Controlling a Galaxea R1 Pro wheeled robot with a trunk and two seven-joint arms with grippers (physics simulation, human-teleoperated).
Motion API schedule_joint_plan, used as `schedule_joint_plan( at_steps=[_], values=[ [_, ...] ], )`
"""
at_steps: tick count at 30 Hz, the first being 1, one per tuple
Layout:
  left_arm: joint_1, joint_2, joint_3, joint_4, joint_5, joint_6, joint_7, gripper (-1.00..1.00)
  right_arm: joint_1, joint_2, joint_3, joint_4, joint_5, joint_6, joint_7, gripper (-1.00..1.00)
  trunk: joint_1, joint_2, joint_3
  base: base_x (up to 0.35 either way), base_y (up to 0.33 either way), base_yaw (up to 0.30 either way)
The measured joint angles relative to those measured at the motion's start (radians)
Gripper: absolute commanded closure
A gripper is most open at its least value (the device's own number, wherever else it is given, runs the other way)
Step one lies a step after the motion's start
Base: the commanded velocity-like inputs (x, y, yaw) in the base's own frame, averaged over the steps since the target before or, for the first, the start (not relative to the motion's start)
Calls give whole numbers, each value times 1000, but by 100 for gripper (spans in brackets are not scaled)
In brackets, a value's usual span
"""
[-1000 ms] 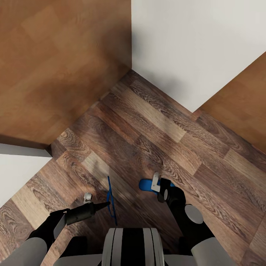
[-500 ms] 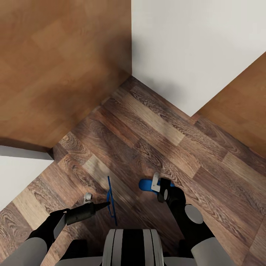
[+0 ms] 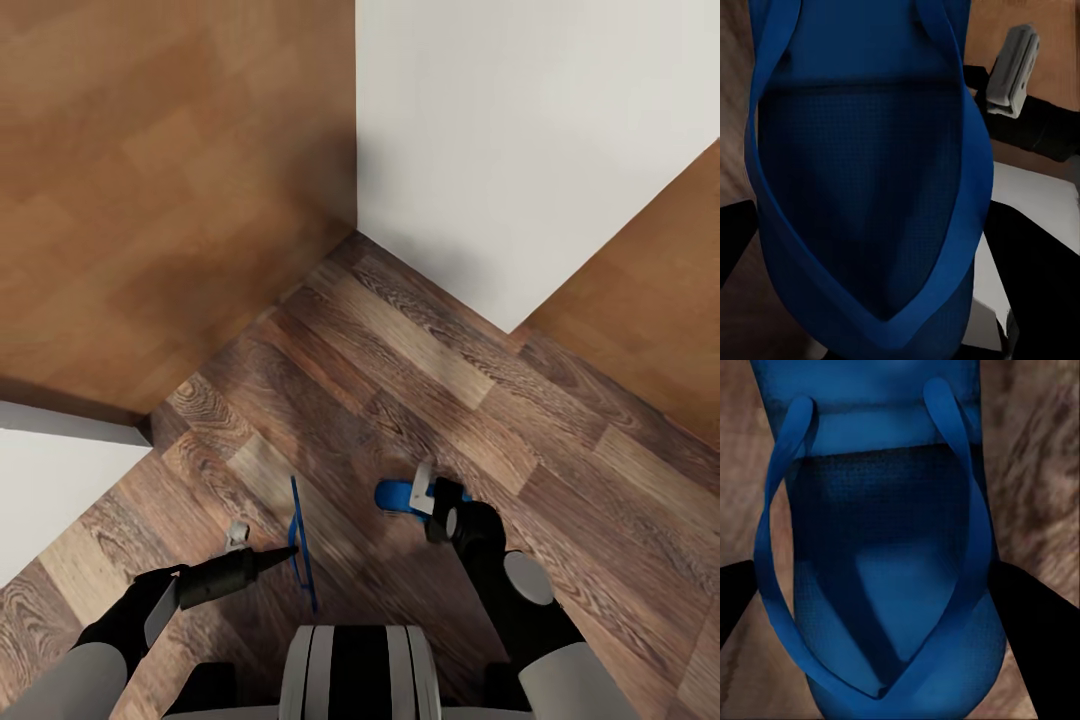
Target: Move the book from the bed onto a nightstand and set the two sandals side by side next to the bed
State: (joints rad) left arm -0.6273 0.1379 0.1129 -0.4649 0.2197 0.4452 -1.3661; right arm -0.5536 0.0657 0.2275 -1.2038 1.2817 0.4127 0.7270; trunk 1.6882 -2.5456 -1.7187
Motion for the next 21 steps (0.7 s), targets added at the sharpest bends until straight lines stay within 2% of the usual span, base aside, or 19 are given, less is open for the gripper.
schedule_joint_plan(
  at_steps=[1, 2, 3, 4, 6, 8, 10, 14, 16, 18, 21],
  values=[
    [0, 0, 0, 0, 0, 0, 0, 100, 0, 0, -2, -7, -8, 1, 6, 100, 0, 0, 4, 0, 0, 0],
    [0, 1, 0, -1, 0, 0, 0, 100, 0, -1, -16, -26, -47, 2, 43, 100, -1, 0, 8, 0, 0, 0],
    [0, 2, 0, -1, 0, 0, 0, 100, 0, -1, -24, -33, -63, 1, 61, 100, -1, 1, 12, 0, 0, 0],
    [0, 3, 1, -1, 0, 0, 0, 100, 0, -2, -47, -44, -101, 1, 99, 100, -2, 1, 15, 0, 0, 0],
    [0, 5, 1, 0, 0, 0, 0, 100, 0, -6, -144, -64, -191, 0, 184, 100, -3, 1, 23, 0, 0, 0],
    [0, 6, 2, 0, 0, 0, 0, 100, 0, -9, -236, -77, -251, 1, 241, 100, -4, 2, 31, 0, 0, 0],
    [0, 8, 3, 0, 0, 0, 0, 100, 0, -10, -316, -86, -283, 1, 296, 100, -4, 2, 39, 0, 0, 0],
    [0, 20, 3, 0, 1, 0, -1, 100, 0, -17, -437, -93, -347, -2, 400, 100, -6, 3, 54, 0, 0, 0],
    [0, 26, 4, 0, 1, 0, 0, 100, 0, -37, -485, -95, -400, -1, 435, 100, -7, 4, 62, 0, 0, 0],
    [0, 29, 3, 0, 2, 0, -1, 100, 0, -77, -516, -95, -475, 1, 464, 100, -8, 4, 70, 0, 0, 0],
    [0, 30, 3, 0, 2, 0, 0, 100, 0, -129, -530, -95, -595, 3, 476, 100, -9, 5, 81, 0, 0, 0]
  ],
)
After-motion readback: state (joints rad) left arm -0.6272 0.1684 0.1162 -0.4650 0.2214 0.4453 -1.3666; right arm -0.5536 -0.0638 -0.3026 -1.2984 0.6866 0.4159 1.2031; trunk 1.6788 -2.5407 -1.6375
